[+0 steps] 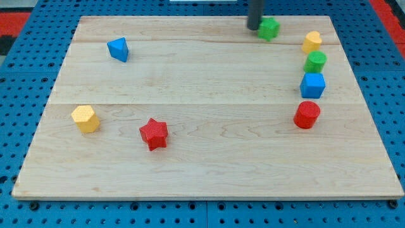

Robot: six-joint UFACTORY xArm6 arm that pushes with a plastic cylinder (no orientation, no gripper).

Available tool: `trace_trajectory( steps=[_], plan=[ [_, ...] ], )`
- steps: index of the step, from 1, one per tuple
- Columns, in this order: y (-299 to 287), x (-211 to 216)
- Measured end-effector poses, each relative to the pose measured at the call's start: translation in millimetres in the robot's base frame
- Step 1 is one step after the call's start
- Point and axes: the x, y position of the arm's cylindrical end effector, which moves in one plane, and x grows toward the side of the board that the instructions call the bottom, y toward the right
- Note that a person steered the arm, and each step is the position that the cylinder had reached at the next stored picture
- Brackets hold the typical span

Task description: Place the green star to the top of the yellow heart

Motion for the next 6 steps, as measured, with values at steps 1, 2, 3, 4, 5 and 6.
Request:
trace_trajectory(
  steps=[1, 2, 3, 4, 5, 6],
  plan=[
    [10, 7],
    [9, 9],
    [7, 29],
    [50, 23],
    [59, 14],
    [13, 2]
  ],
)
